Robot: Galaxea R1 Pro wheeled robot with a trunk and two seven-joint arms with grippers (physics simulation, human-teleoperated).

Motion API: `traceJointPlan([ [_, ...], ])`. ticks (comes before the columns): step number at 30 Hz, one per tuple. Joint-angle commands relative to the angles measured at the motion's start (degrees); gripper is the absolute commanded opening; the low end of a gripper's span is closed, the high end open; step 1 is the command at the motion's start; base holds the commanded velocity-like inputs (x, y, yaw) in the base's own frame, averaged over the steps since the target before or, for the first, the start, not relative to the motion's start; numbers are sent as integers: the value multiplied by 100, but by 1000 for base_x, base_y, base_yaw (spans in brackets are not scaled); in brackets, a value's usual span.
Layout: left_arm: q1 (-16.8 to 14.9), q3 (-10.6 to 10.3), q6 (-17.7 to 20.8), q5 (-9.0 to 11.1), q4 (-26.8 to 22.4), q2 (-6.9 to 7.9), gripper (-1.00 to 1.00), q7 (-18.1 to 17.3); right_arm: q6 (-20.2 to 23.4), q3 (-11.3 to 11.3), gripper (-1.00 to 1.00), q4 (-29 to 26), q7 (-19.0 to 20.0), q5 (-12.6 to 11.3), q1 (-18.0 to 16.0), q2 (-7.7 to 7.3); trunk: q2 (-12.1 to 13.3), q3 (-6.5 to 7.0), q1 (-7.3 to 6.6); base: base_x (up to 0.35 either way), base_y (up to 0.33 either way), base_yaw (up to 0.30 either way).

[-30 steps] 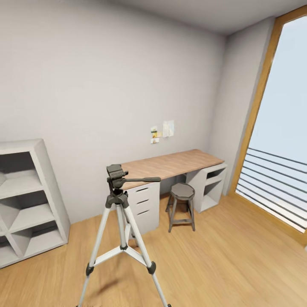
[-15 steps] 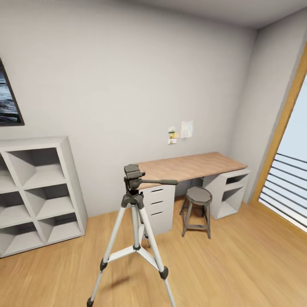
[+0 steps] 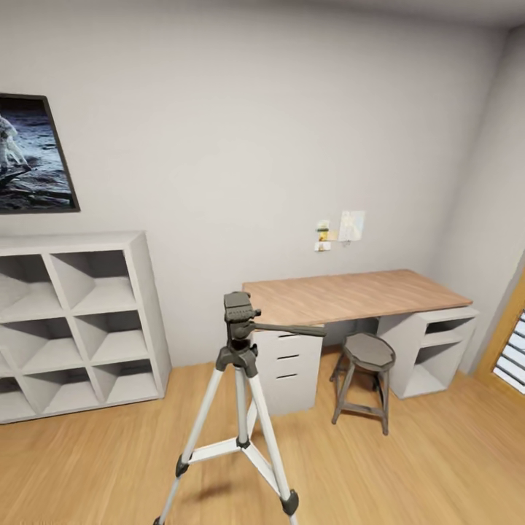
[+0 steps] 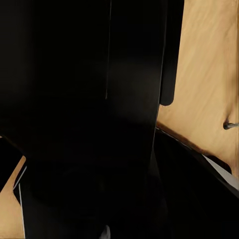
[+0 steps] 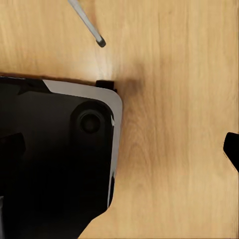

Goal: Attach the digital camera to the camera tripod in the bedroom.

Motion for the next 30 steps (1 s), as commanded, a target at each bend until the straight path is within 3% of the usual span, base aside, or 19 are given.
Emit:
traceJointPlan([
  [1,-3,-43,16,24,0,-2,-100,14,-29,-49,100,13,12,51,-3,-4,-4,-2,3,94,-72,278],
  [13,-3,-43,16,19,0,-6,-100,14,-5,-51,100,13,25,43,-3,-4,-4,-2,3,20,-15,256],
  [25,-3,-59,16,-5,0,-23,-100,10,21,-58,100,20,-24,22,-3,-23,-4,-2,3,0,-2,16],
  [30,-3,-60,16,-11,0,-24,-100,5,22,-58,100,18,-8,21,-3,-23,-4,-2,3,0,-182,0],
])
